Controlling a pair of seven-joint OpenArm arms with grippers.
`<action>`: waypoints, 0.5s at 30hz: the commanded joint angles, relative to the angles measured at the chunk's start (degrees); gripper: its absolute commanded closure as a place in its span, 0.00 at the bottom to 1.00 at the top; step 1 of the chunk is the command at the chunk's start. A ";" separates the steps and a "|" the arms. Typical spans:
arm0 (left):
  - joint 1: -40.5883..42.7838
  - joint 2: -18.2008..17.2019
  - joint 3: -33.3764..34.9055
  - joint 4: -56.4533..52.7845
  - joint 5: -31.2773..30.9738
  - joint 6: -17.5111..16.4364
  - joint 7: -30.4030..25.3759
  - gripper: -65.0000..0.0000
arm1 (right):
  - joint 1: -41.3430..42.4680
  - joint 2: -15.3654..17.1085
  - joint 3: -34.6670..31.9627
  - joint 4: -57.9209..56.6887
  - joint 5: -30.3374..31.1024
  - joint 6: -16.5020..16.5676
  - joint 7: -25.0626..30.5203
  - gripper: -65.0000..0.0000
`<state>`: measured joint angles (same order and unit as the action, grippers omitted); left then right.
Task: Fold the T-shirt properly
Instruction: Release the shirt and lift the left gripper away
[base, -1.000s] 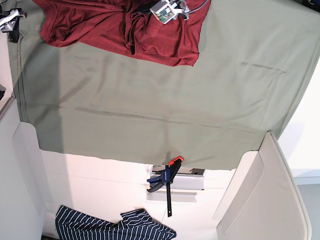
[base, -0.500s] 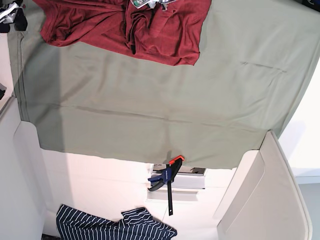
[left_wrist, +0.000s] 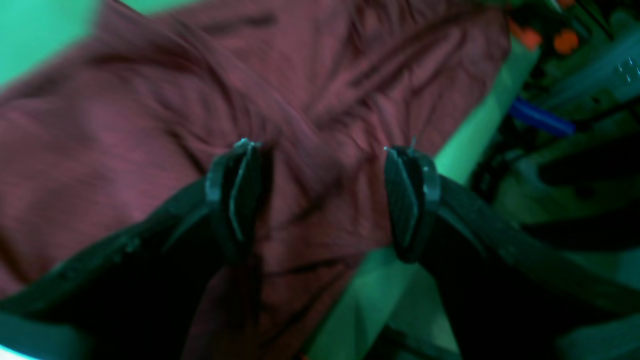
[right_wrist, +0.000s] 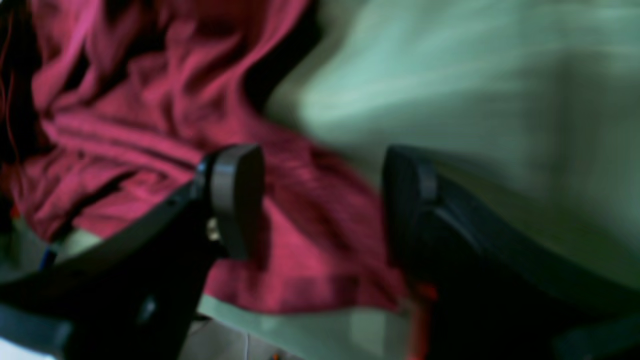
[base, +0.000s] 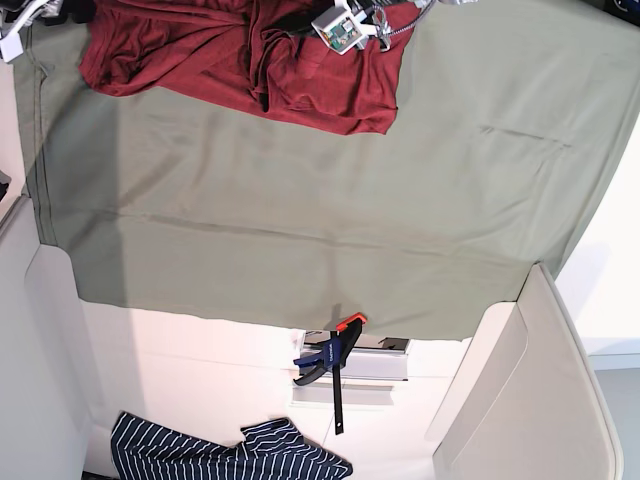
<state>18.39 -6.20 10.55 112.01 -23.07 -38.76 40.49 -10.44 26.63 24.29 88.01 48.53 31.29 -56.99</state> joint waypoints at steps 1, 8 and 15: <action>-0.31 0.13 -0.61 1.97 -1.73 -1.16 -1.22 0.43 | 1.29 0.92 -0.79 0.72 -0.33 0.22 1.49 0.42; -0.26 -1.51 -2.80 3.76 -2.27 -1.20 -0.68 0.43 | 6.34 -2.19 -4.35 0.63 -2.05 -0.68 1.40 0.42; -0.28 -3.37 -2.82 3.76 -2.21 -1.16 -0.37 0.43 | 7.06 -5.86 -7.54 0.63 -2.05 -0.66 0.26 0.42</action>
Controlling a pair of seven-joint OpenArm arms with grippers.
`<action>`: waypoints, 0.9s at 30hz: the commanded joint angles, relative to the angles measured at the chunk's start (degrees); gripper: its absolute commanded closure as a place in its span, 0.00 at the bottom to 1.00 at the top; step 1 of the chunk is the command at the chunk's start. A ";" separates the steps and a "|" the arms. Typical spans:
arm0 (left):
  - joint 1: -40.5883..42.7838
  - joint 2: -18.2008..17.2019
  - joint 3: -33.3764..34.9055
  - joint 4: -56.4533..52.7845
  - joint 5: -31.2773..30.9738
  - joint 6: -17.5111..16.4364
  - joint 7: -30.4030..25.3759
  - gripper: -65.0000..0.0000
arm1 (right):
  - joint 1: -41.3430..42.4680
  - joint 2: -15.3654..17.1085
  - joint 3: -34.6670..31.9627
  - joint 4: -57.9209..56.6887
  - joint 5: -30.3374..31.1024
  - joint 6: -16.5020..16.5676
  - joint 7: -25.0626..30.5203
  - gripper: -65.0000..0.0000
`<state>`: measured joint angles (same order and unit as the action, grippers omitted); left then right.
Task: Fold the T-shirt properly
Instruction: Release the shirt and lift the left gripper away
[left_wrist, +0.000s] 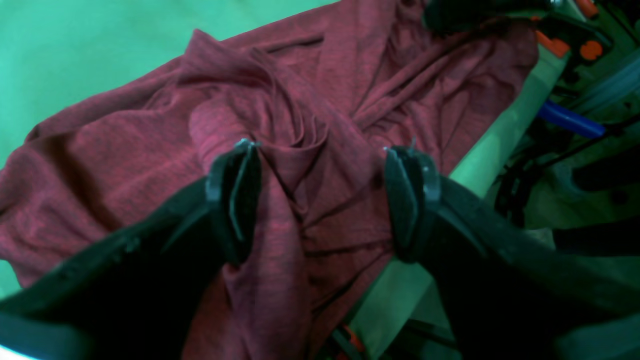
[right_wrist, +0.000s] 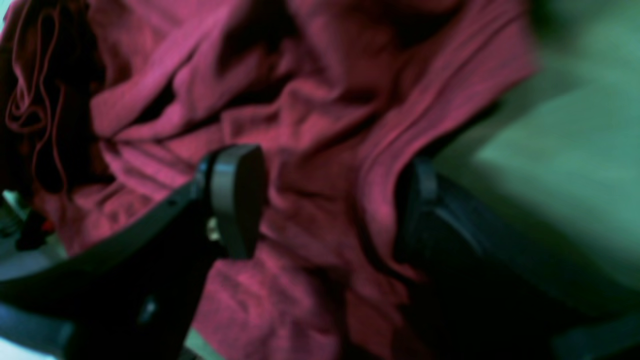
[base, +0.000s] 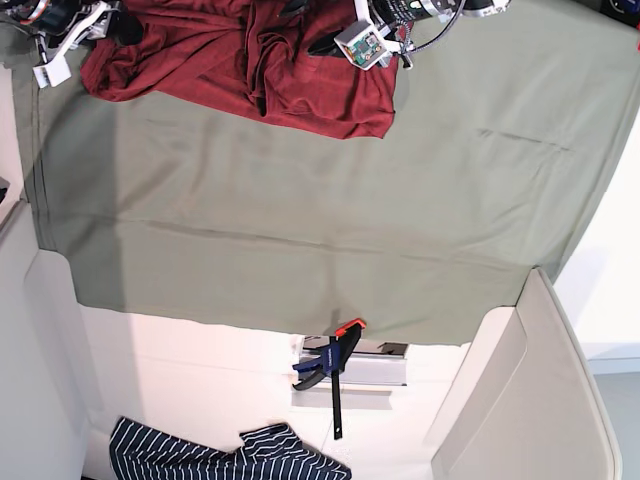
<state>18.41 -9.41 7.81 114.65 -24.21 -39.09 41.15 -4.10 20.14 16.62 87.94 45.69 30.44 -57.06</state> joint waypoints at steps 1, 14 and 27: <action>-0.28 -0.17 -0.09 1.11 -0.90 -0.83 -0.98 0.43 | 0.72 0.15 -0.59 0.70 0.76 0.20 0.22 0.42; -0.31 -0.13 -0.13 1.11 -0.87 -0.85 -1.05 0.43 | 0.74 -2.08 -2.62 0.70 -1.31 0.22 1.05 0.67; -0.09 -0.15 -8.48 2.29 -6.23 -0.91 -0.55 0.43 | 0.79 -0.74 1.18 4.17 -13.31 0.37 11.91 1.00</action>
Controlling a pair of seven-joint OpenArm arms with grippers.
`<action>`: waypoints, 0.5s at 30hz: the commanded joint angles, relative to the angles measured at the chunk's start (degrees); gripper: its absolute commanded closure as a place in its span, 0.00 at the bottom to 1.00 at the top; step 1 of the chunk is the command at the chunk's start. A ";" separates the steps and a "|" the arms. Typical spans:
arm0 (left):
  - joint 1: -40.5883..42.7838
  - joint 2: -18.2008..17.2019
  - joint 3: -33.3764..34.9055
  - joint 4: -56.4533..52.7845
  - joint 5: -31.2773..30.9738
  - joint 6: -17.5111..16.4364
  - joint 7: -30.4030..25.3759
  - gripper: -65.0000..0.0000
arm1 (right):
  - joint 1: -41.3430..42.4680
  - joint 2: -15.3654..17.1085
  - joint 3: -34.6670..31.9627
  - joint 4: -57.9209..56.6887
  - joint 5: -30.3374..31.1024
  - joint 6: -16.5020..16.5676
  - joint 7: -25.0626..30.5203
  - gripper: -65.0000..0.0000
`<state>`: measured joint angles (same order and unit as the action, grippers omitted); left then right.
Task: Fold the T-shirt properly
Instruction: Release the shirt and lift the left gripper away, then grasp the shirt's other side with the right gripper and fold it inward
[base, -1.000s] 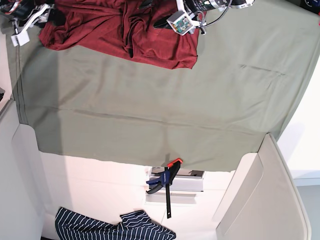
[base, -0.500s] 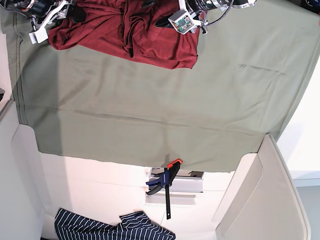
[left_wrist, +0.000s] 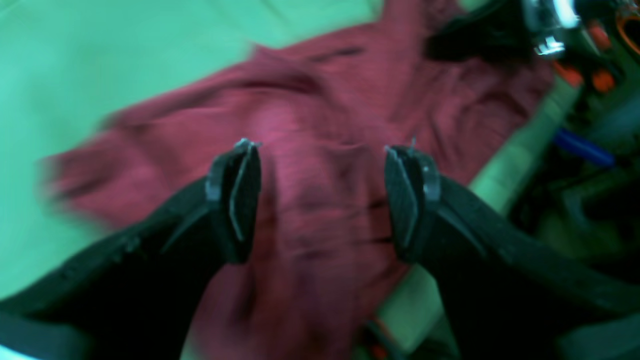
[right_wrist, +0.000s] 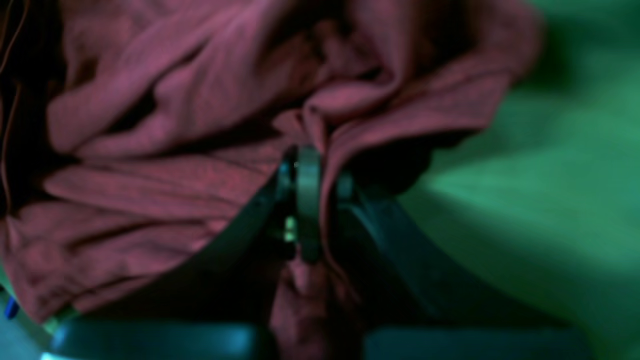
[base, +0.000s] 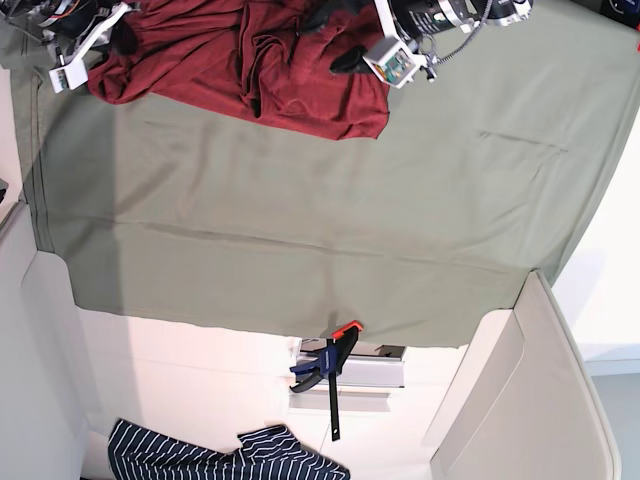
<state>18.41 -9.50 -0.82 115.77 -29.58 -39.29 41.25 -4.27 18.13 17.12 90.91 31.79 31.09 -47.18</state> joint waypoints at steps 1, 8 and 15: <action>-0.02 -0.07 -1.88 1.18 -1.88 -0.71 0.02 0.43 | 1.07 1.25 2.05 2.58 0.57 -0.28 1.97 1.00; 0.39 -2.36 -10.54 1.07 -9.14 -0.71 4.90 0.43 | 1.16 3.74 7.76 8.87 0.74 -0.46 1.73 1.00; 2.58 -5.95 -10.36 -3.67 -8.74 -0.71 4.85 0.43 | 5.62 2.34 6.64 9.31 8.39 -0.42 -4.63 1.00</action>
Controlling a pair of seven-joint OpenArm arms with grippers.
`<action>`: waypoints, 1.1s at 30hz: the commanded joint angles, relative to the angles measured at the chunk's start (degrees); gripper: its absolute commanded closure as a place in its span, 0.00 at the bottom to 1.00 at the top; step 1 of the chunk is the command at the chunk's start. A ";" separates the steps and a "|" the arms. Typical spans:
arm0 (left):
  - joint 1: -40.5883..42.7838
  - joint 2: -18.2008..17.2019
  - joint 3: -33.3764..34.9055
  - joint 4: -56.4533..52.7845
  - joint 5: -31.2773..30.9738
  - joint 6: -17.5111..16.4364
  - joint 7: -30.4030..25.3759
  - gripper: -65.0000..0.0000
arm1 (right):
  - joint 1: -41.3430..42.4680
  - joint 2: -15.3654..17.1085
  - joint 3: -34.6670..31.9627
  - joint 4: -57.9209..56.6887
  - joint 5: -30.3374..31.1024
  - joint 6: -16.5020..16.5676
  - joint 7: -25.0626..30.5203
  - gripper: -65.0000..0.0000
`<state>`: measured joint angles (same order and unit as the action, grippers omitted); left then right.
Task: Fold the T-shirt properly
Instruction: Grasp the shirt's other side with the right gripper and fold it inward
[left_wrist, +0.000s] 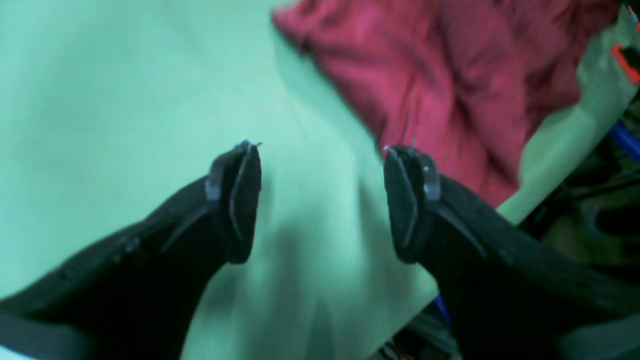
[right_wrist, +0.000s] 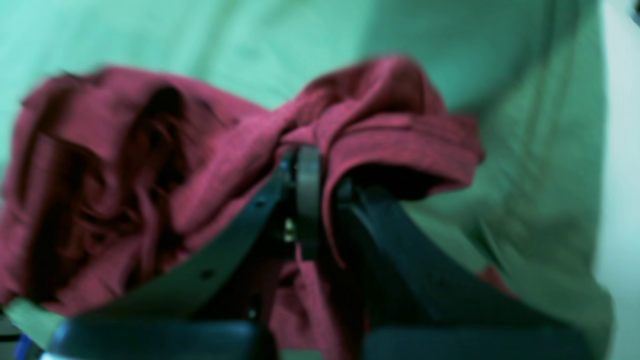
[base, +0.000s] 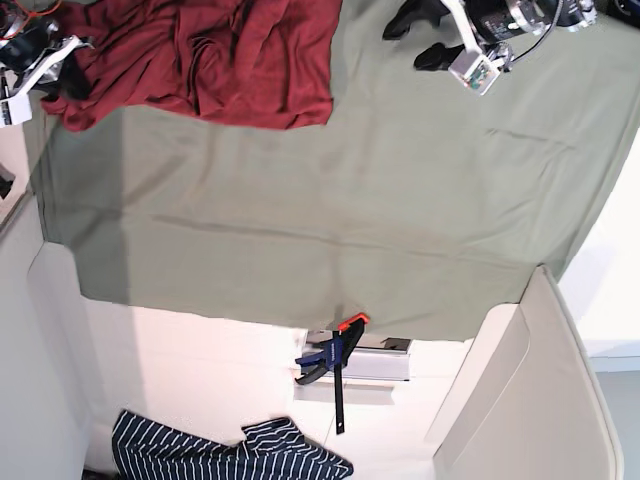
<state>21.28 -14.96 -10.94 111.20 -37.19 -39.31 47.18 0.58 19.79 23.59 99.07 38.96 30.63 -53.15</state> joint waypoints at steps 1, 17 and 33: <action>-0.28 -0.61 -0.24 -0.20 -1.11 -0.69 -1.07 0.43 | 1.62 -0.17 -0.46 1.55 1.86 0.04 0.57 1.00; -0.31 -9.03 -0.24 -3.78 -2.71 -0.69 -2.34 0.43 | 2.40 -20.87 -29.57 8.41 -12.90 -3.48 -0.68 1.00; -0.31 -9.01 -0.24 -3.78 -4.20 -0.69 -2.32 0.43 | 3.23 -21.20 -35.89 12.37 -13.64 -0.85 1.75 0.44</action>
<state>21.26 -23.33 -10.90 106.54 -40.23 -39.33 45.87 2.76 -1.13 -12.38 110.45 24.29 29.58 -52.99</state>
